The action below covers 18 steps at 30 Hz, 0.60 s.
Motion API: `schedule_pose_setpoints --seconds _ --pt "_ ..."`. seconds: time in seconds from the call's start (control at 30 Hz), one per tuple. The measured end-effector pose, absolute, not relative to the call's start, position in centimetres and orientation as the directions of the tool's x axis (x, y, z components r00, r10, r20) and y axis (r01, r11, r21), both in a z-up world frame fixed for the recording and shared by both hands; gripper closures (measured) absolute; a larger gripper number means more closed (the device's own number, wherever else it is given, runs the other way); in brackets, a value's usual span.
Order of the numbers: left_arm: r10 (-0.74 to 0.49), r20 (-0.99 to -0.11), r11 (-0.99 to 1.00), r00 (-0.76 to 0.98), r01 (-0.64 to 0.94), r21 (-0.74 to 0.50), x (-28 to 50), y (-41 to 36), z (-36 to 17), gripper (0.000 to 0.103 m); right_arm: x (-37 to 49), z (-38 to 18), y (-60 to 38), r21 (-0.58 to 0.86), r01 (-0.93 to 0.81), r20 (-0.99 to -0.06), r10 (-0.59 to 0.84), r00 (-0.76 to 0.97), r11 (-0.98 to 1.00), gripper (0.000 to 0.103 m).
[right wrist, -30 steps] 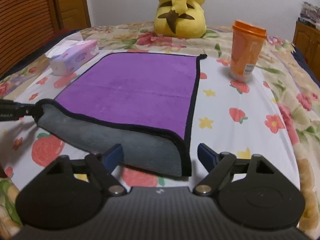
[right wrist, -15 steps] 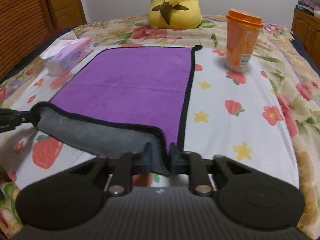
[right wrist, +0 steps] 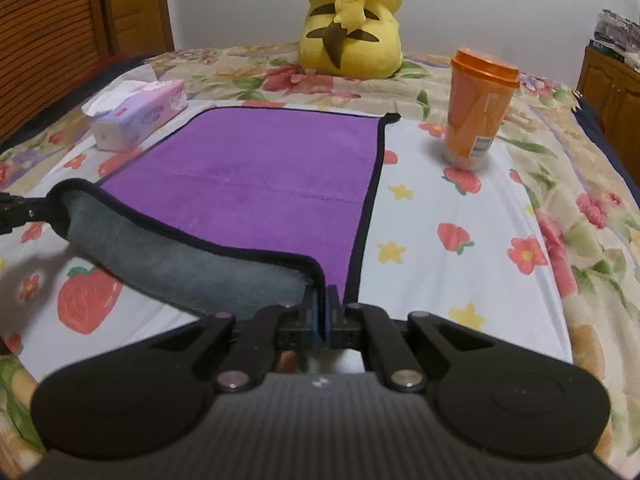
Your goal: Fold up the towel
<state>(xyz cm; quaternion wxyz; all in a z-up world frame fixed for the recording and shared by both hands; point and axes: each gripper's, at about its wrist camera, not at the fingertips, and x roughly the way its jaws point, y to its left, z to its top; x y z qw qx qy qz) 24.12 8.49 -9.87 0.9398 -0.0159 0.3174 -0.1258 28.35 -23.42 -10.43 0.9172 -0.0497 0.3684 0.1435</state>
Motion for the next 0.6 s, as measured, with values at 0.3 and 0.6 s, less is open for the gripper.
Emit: schedule_pose_setpoints --seconds 0.3,0.6 --pt "-0.246 -0.569 0.968 0.785 0.228 -0.105 24.7 8.2 -8.9 0.096 28.9 -8.7 -23.1 0.005 -0.327 -0.645 0.253 0.721 0.945 0.1" --pt "-0.225 -0.541 0.972 0.81 0.225 -0.067 25.5 7.7 -7.6 0.096 30.2 -7.8 -22.9 -0.014 -0.36 -0.632 0.271 0.726 0.933 0.1"
